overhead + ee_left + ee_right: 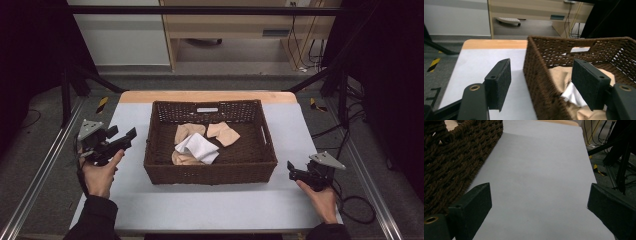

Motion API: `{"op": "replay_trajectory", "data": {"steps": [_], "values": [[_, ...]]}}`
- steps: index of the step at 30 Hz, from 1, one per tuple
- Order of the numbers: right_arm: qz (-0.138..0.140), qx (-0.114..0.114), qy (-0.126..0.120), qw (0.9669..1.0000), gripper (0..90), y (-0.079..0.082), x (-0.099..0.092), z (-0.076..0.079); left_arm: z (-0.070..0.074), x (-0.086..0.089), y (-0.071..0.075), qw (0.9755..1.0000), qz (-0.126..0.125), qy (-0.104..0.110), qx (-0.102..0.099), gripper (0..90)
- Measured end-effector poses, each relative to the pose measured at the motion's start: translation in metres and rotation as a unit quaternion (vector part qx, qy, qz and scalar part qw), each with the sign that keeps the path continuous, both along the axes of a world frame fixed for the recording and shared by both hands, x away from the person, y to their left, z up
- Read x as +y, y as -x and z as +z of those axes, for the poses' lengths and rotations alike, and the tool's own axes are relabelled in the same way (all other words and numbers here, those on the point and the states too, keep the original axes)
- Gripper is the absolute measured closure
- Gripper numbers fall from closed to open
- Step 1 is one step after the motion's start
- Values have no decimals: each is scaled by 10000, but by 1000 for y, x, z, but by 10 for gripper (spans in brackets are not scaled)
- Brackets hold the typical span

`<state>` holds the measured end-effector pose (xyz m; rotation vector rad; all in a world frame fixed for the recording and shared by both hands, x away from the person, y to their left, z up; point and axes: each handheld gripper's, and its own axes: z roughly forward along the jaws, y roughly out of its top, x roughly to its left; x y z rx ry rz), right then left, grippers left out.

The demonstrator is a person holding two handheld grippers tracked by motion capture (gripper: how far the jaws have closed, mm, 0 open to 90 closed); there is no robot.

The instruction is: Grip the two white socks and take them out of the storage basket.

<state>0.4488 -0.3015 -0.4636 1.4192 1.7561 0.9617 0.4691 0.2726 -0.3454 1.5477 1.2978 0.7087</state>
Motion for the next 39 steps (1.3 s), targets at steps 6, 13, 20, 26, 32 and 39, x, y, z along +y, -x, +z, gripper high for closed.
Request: {"op": "replay_trajectory", "data": {"steps": [6,13,20,26,32,39], "values": [[-1,32,49,10000,59,-1,1,-1,6,-24,-10,9997,-149,-173,2,321],[-7,57,93,9999,60,-1,1,-1,12,-49,-24,9993,-281,-245,-40,321],[-5,56,82,10000,59,-2,1,-1,15,-62,-35,9991,-328,-261,-38,320],[1,55,88,9999,60,-1,1,-1,13,-81,-46,9984,-455,-346,17,315],[-1,70,75,9999,60,-2,1,-1,4,-99,-56,9971,-564,-475,184,307],[-3,67,67,10000,59,-2,0,-1,-6,-117,-64,9961,-700,-471,264,306]]}}
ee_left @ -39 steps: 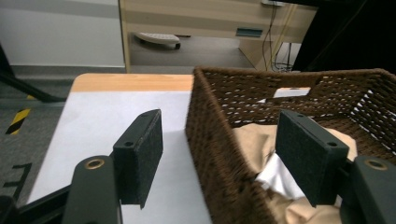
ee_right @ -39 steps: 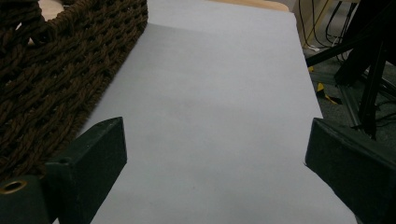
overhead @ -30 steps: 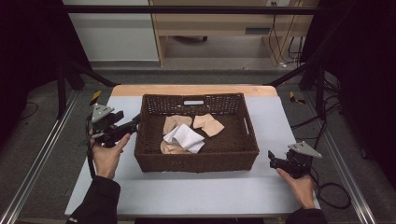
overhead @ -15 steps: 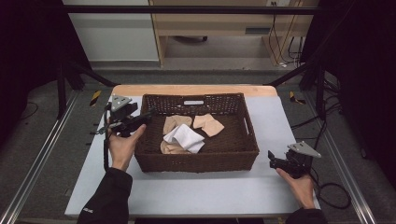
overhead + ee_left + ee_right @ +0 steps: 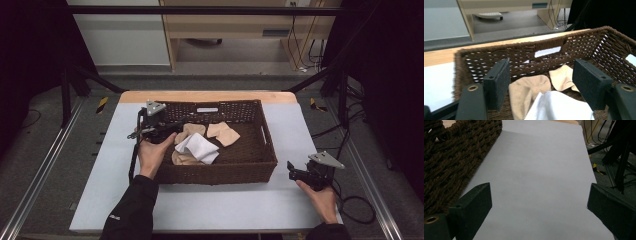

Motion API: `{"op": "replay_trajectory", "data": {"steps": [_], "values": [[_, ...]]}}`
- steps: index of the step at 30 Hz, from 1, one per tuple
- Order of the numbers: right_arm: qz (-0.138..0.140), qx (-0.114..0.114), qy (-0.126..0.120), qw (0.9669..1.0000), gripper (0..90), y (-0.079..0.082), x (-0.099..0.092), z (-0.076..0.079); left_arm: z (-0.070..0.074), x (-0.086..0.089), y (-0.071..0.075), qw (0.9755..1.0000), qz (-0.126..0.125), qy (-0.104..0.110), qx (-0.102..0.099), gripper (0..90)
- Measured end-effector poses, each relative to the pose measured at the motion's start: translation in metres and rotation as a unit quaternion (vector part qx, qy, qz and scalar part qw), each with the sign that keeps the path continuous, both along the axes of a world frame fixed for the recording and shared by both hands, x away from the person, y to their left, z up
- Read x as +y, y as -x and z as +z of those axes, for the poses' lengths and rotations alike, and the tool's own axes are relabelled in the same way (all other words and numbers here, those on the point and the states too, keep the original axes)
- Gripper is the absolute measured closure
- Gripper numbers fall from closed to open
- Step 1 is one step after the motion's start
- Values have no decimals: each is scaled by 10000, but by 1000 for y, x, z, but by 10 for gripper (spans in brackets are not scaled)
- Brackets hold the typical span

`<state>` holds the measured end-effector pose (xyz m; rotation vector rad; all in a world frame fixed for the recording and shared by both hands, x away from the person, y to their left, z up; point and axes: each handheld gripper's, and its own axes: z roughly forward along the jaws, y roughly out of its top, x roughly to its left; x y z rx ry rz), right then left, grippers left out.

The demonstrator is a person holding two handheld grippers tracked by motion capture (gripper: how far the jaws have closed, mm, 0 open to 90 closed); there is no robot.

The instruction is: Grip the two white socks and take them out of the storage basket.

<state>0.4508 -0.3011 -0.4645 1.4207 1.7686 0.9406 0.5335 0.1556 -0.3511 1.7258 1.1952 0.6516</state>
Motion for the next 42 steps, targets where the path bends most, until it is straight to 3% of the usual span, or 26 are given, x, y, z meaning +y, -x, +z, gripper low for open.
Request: {"op": "replay_trajectory", "data": {"steps": [5,14,16,18,22,33,42], "values": [[6,12,-6,10000,58,0,0,0,-9,-10,-6,9998,-114,-116,74,306],[19,36,13,10000,58,0,0,0,-28,-21,-13,9987,-259,-155,403,318],[20,37,19,10000,58,-1,0,0,-32,-23,-13,9983,-293,-168,481,322],[22,49,23,10000,58,-1,1,-1,-35,-25,-14,9968,-390,-311,621,323],[22,49,25,10000,58,-1,1,-1,-36,-27,-14,9961,-460,-364,661,334],[26,68,31,10000,57,-2,1,-1,-48,-33,-20,9888,-602,-738,1153,363],[43,82,42,9999,57,-2,1,-1,-54,-35,-23,9830,-695,-817,1487,420]]}}
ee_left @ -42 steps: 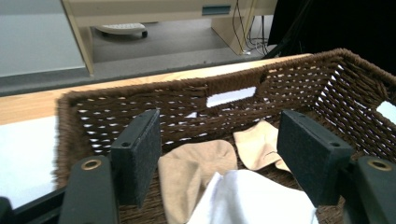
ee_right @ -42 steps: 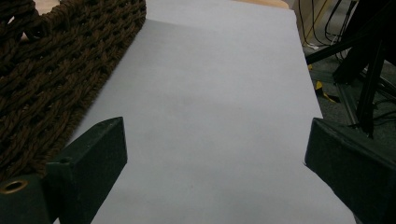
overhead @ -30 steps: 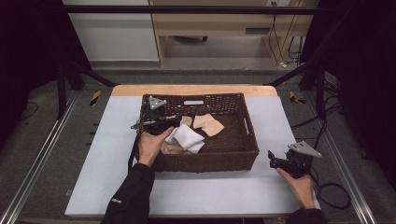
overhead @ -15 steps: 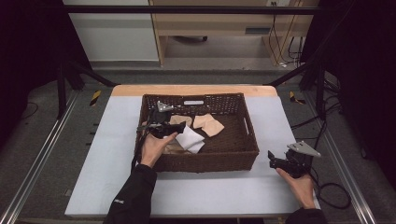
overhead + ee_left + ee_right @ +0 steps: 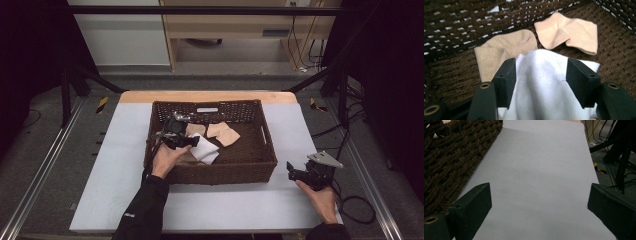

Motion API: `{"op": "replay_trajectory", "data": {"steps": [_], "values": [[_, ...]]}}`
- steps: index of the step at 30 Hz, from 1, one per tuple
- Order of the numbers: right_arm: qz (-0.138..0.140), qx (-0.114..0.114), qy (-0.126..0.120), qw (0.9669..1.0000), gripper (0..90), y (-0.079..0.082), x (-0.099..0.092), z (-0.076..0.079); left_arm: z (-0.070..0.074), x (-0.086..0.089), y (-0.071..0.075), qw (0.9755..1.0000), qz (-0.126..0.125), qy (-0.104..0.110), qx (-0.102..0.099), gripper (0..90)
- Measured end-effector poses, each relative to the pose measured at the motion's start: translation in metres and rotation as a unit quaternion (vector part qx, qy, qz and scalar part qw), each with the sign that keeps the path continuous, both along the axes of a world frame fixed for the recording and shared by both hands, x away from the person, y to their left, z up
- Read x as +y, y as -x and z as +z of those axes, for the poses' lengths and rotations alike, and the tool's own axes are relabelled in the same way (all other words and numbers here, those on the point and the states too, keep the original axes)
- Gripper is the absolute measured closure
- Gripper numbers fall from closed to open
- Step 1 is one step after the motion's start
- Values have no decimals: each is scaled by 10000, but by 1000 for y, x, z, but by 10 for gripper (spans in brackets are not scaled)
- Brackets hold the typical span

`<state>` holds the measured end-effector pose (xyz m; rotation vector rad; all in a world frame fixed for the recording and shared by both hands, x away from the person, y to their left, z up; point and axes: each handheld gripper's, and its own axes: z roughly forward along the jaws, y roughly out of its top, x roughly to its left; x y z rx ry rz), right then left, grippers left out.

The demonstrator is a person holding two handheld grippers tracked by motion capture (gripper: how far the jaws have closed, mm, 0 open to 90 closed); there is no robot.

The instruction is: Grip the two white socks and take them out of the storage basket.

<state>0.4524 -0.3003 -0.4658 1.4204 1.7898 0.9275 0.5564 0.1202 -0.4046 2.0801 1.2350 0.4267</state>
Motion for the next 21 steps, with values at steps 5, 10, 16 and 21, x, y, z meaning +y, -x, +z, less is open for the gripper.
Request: {"op": "replay_trajectory", "data": {"steps": [5,10,16,21], "values": [[8,-1,14,10000,56,0,0,0,-2,-2,-3,9998,5,-80,178,470],[2,-1,3,10000,56,0,0,0,-6,-8,-5,9987,-171,-304,380,593],[3,-8,8,10000,57,-1,-1,0,-6,-8,-6,9981,-266,-275,482,746],[-3,-11,14,10000,56,0,-1,0,-1,-7,-2,9989,-385,-95,253,803]]}}
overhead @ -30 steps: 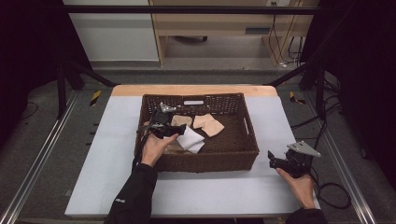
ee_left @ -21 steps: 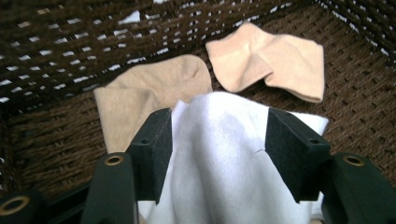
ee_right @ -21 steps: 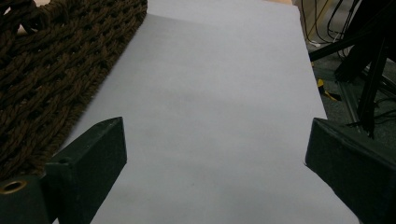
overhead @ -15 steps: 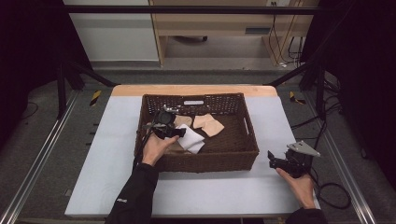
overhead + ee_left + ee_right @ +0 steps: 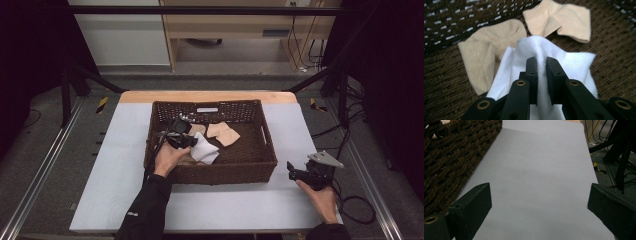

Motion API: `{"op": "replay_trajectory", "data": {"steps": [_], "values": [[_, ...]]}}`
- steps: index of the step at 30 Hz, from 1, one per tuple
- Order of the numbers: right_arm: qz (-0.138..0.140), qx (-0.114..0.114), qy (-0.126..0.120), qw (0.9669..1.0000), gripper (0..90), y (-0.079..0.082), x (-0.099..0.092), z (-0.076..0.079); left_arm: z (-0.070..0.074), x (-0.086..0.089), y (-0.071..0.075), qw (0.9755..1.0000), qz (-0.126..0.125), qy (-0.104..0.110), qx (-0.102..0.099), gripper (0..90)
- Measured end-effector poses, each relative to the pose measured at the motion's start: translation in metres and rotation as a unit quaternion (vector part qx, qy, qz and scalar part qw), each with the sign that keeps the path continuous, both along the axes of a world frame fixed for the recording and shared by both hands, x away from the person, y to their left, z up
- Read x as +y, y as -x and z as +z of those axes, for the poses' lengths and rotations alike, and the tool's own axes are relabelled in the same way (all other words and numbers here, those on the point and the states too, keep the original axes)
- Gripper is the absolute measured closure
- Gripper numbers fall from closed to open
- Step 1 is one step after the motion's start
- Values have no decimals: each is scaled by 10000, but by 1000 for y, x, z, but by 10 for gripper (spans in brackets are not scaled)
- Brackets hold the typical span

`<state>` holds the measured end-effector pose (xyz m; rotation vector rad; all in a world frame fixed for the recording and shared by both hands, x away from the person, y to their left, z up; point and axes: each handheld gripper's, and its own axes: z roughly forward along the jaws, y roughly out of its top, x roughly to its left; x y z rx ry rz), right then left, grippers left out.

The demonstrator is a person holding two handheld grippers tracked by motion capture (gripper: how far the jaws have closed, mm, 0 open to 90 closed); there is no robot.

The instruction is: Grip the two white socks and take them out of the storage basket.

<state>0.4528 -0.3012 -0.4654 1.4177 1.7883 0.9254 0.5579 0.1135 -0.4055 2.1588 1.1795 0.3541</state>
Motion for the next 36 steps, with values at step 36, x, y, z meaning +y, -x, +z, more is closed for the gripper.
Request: {"op": "replay_trajectory", "data": {"steps": [36], "values": [[-38,-20,-48,10000,57,0,-1,1,87,40,44,9591,437,1729,-2199,817]]}}
